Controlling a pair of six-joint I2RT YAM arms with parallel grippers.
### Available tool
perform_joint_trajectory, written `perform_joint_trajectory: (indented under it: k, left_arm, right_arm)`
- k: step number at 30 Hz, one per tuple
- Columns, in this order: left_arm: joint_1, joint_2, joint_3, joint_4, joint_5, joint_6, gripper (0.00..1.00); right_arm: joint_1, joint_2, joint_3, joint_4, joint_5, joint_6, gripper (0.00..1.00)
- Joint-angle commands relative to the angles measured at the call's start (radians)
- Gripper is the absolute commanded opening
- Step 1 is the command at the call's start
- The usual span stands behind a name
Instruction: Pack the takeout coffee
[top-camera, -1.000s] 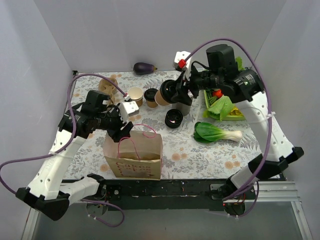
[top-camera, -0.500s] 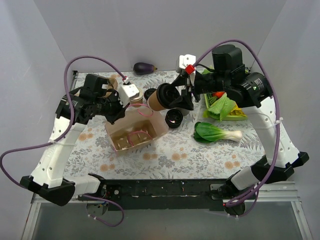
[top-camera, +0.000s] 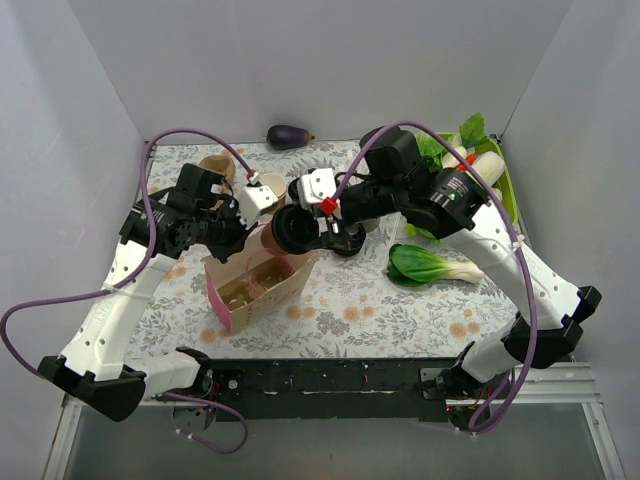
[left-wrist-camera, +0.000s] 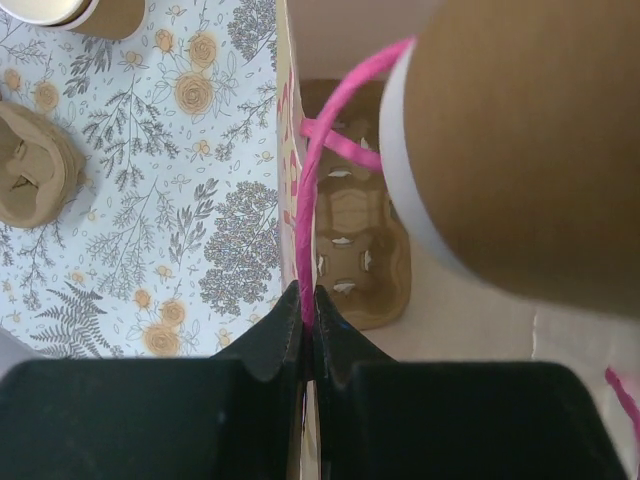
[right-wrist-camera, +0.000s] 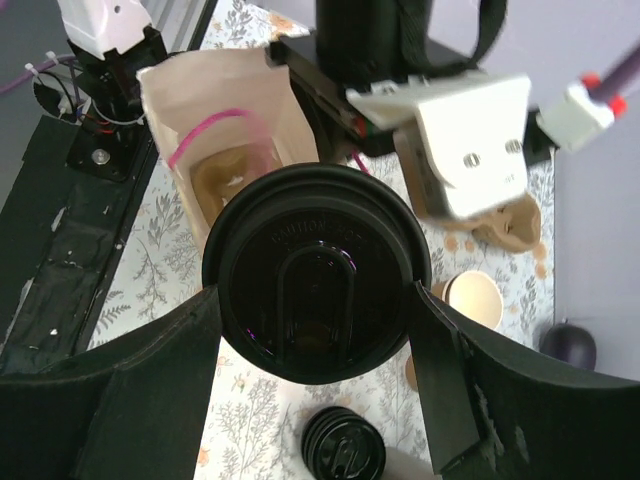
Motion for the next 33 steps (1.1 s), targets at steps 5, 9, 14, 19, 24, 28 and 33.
perform_joint_trajectory:
  k: [5,9,14,19,24,28,33]
  left_arm:
    - [-0.004,-0.030,-0.025,0.040,0.010,-0.040,0.00]
    - [-0.004,-0.023,-0.005,0.051,-0.004,-0.059,0.00]
    - [-0.006,-0.018,0.014,0.045,-0.007,-0.072,0.00]
    - [-0.004,-0.017,0.030,0.040,0.021,-0.083,0.00]
    - [-0.004,-0.013,0.049,0.030,0.048,-0.094,0.00]
    - [-0.004,-0.017,0.064,0.017,0.076,-0.105,0.23]
    - [-0.004,-0.030,0.182,-0.009,0.107,-0.124,0.68]
  right_arm:
    - [0.065,-0.049,-0.013,0.082,0.050,-0.039,0.01]
    - [0.085,-0.073,-0.085,0.055,0.056,-0.099,0.01]
    - [0.154,-0.075,-0.093,0.067,0.064,-0.189,0.01]
    - [0.189,-0.052,-0.111,0.069,0.101,-0.239,0.01]
    - [0.194,-0.047,-0.209,0.166,0.167,-0.272,0.01]
    - [0.196,-0.043,-0.295,0.194,0.202,-0.298,0.01]
    - [0.205,-0.094,-0.326,0.116,0.225,-0.311,0.01]
